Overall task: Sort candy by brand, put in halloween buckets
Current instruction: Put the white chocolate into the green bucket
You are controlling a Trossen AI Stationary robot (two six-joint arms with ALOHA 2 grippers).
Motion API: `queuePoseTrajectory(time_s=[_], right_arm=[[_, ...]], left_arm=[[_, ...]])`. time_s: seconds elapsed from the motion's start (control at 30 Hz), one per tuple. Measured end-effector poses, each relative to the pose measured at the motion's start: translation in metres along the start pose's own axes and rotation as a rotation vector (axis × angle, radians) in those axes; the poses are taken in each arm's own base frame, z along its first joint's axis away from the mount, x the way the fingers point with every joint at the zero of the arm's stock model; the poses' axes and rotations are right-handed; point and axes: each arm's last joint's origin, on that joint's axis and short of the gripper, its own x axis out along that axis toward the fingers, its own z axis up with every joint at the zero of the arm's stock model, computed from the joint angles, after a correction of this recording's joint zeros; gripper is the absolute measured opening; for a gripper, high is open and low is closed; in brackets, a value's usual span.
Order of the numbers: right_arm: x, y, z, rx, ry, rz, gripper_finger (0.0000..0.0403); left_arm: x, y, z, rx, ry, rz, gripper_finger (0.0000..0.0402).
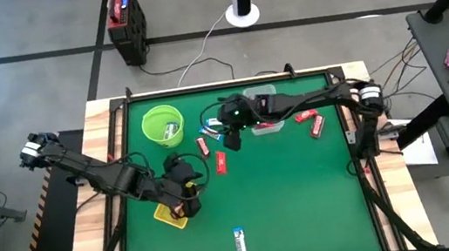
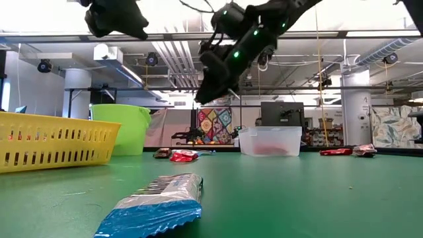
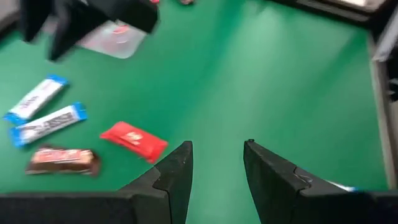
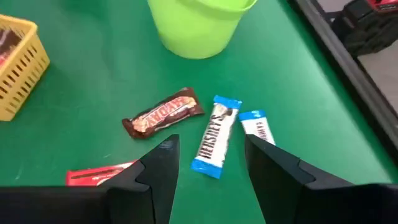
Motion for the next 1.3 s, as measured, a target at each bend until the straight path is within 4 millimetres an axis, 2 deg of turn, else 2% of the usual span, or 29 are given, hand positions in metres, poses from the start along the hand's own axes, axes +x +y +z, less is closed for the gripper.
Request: queuePoseTrajectory(time_s=[0.2,0.4,0.57,0.8,1.07,1.17,1.3], right_arm=[[0.032,0.002,-0.012,-0.002,0.002,-0.001,0.0189],[0.066,0.003,-0.029,-0.017,0.006,-0.003,0.0191],[0.085,0.005,-0.041,-0.035,0.016,-0.007,0.0192],[0.095,-0.002,-0.050,-0.004,0.045,-0.068,0.0192],[0.106,-0.001,-0.062,0.017,0.082,-0.068,0.0189],[0.106,-0.001,-0.062,0.034,0.085,-0.068,0.0171],[0.106,-0.001,-0.062,0.035,0.086,-0.066,0.0113]], left_arm=[[-0.014,0.004,-0.003,0.080,-0.037,0.106,0.0127],[-0.028,0.013,0.003,0.147,-0.119,0.181,0.0127],[-0.037,0.019,0.007,0.193,-0.164,0.222,0.0127],[-0.041,0.023,0.008,0.251,-0.190,0.290,0.0127],[-0.041,0.025,0.008,0.312,-0.201,0.353,0.0127],[-0.040,0.026,0.008,0.320,-0.197,0.359,0.0127],[-0.039,0.026,0.007,0.326,-0.192,0.361,0.0127]])
